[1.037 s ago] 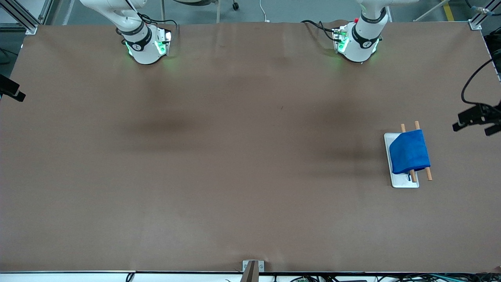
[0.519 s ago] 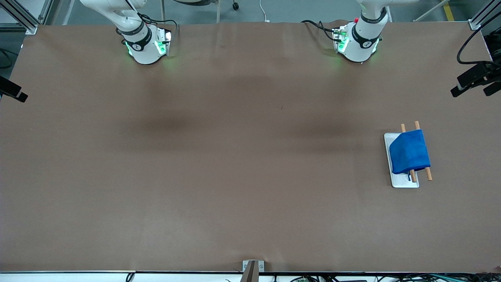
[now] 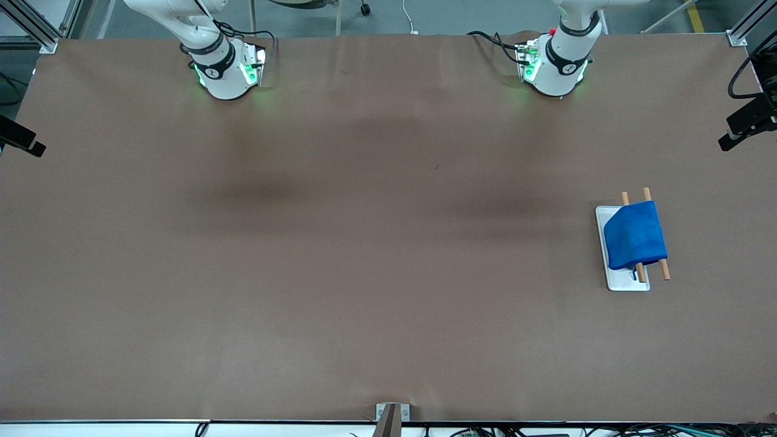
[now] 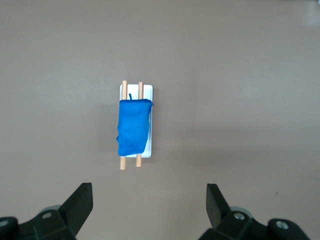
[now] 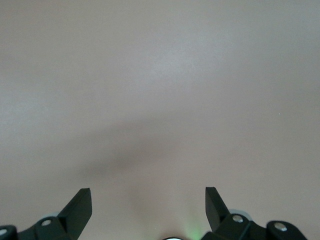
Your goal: Right arm passes towel to left arm to hang
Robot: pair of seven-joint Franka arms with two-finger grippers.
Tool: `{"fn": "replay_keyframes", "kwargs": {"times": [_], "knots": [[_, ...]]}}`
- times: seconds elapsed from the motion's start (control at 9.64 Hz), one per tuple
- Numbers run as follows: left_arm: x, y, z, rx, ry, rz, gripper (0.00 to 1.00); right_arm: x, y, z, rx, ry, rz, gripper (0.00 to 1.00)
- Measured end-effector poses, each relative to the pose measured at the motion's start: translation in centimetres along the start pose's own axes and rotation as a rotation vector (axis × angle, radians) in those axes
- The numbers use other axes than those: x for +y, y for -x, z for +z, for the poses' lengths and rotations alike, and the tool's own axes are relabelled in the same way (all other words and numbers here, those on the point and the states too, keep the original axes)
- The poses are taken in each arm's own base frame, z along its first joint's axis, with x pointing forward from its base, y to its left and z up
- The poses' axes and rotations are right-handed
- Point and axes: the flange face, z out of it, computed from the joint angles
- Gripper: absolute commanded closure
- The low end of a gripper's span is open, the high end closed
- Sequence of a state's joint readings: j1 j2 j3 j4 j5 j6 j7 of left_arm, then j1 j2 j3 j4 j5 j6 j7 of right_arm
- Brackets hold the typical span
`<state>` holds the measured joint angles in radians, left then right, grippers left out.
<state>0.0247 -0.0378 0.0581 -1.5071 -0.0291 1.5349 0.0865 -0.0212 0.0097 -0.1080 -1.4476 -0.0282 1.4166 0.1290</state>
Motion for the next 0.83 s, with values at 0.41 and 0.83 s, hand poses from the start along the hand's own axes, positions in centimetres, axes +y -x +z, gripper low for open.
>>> {"fn": "replay_keyframes", "kwargs": {"times": [0.41,0.83], "knots": [[-0.18,0.0,1.03,-0.042,-0.003,0.012,0.01,-0.02,-0.09,-0.09,0.009,-0.001,0.0,0.0],[-0.18,0.0,1.02,-0.042,-0.004,0.012,0.01,-0.02,-0.1,-0.09,0.009,-0.001,-0.001,0.0]]}}
